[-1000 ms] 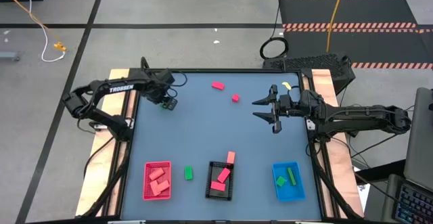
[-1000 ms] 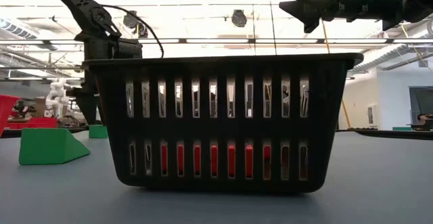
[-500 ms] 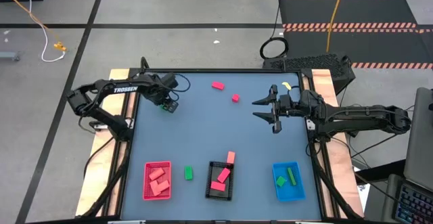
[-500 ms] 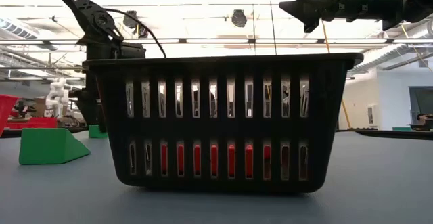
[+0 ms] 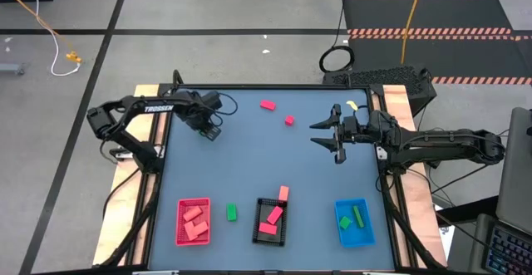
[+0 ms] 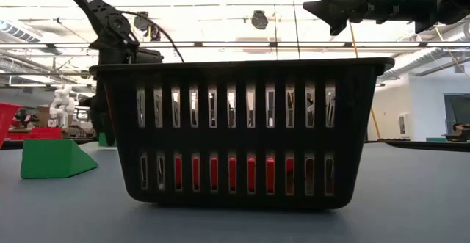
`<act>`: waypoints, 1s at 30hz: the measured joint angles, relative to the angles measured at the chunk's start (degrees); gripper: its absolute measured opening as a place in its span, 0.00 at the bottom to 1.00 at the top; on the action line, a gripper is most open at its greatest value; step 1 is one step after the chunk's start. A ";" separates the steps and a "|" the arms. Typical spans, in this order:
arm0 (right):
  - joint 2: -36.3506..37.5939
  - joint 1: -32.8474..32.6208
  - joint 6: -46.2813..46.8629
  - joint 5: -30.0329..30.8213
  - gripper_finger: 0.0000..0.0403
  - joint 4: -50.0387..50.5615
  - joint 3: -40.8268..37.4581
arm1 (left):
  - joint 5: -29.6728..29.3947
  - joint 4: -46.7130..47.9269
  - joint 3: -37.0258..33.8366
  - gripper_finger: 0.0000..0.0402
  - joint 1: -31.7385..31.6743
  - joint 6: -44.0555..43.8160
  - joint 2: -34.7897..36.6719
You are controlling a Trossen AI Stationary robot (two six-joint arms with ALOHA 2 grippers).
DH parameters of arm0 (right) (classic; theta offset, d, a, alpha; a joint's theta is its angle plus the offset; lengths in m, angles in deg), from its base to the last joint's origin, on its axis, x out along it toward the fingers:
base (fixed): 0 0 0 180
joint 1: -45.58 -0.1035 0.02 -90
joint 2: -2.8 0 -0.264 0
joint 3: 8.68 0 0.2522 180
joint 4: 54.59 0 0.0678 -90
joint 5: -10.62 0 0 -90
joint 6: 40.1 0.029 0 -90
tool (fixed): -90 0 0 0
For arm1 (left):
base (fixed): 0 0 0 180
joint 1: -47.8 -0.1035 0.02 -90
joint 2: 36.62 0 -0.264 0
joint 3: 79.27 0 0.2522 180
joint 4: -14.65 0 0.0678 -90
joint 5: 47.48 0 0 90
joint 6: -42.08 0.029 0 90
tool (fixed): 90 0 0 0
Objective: Sort & place blocks by color
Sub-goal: Put the green block into the blue bin
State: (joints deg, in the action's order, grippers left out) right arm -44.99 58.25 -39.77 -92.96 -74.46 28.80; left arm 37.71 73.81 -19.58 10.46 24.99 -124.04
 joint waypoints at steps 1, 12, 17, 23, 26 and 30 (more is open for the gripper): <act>0.00 0.00 -0.18 0.00 0.46 0.00 0.00 | 1.17 0.48 1.02 0.33 0.06 0.10 0.00; 0.52 0.11 -1.69 0.24 0.46 0.34 0.00 | 4.91 3.47 16.00 0.33 13.00 -2.35 0.04; 2.48 0.11 -1.52 1.76 0.46 1.77 0.00 | 4.93 -4.31 22.06 0.33 22.62 -3.59 0.07; 1.35 -0.71 -6.18 3.37 0.46 1.91 0.00 | 5.06 -21.72 25.40 0.33 29.38 -4.69 0.11; -0.72 -3.17 -14.81 3.02 0.46 1.48 0.00 | 7.79 -31.20 25.44 0.33 30.44 -7.96 0.11; -5.39 -6.93 -26.94 3.04 0.46 -3.53 0.00 | 9.78 -39.84 25.44 0.33 31.27 -11.96 0.11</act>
State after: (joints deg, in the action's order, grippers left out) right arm -50.38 51.31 -66.71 -89.93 -77.98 28.80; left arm 47.49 33.97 5.86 41.73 13.02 -123.93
